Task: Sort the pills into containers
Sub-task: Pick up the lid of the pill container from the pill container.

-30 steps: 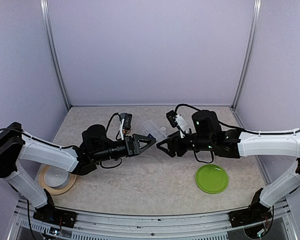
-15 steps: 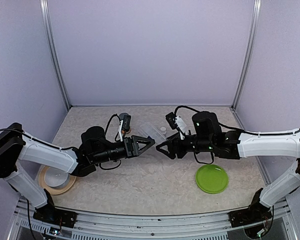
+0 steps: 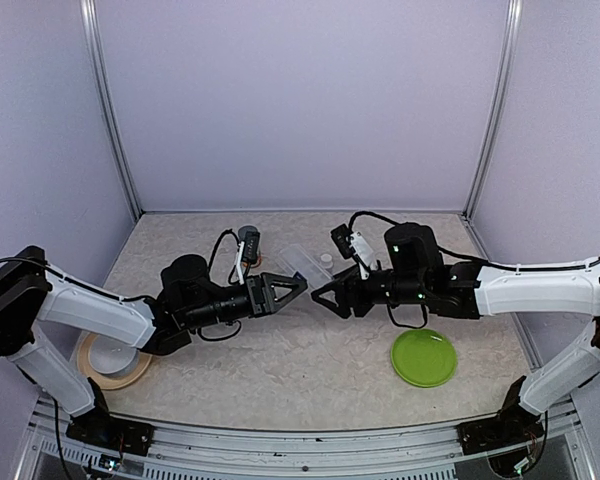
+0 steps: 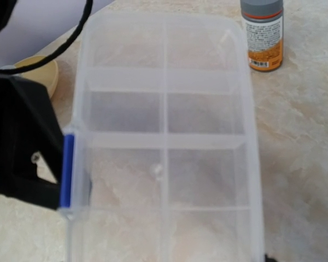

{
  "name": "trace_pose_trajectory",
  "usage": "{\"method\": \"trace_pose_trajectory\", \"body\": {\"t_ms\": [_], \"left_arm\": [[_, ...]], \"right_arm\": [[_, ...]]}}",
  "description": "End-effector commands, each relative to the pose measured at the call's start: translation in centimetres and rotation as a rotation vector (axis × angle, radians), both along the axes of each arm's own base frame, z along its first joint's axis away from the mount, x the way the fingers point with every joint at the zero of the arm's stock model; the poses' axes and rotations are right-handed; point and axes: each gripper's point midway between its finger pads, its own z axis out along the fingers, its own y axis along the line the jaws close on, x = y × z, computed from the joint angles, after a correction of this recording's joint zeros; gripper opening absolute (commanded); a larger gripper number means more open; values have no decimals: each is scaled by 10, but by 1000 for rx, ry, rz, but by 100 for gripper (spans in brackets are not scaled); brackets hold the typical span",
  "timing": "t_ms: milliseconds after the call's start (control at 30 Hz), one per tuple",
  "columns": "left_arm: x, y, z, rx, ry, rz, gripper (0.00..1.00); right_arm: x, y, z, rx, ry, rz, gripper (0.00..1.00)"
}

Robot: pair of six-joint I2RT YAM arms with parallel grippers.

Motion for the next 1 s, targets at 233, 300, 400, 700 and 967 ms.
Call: {"method": "trace_pose_trajectory", "body": {"t_ms": [233,300,400,700,967], "left_arm": [[-20,8,34,-120,-106,-59,40],[-23,11,37,-129,-118,-61,41],[-25,14,41,-138,-135,-63,41],[-17,16,32,-105,-93,-15,43],[-4,18,6,-27,3,43,57]], "right_arm": [[0,-1,-17,-48,24,-27,51],[0,-2,-18,-54,27,-33,51],[1,-2,-22,-62,33,-33,51],[-1,3,-16,-44,35,-13,51],[-5,5,8,-2,-7,21,51]]}}
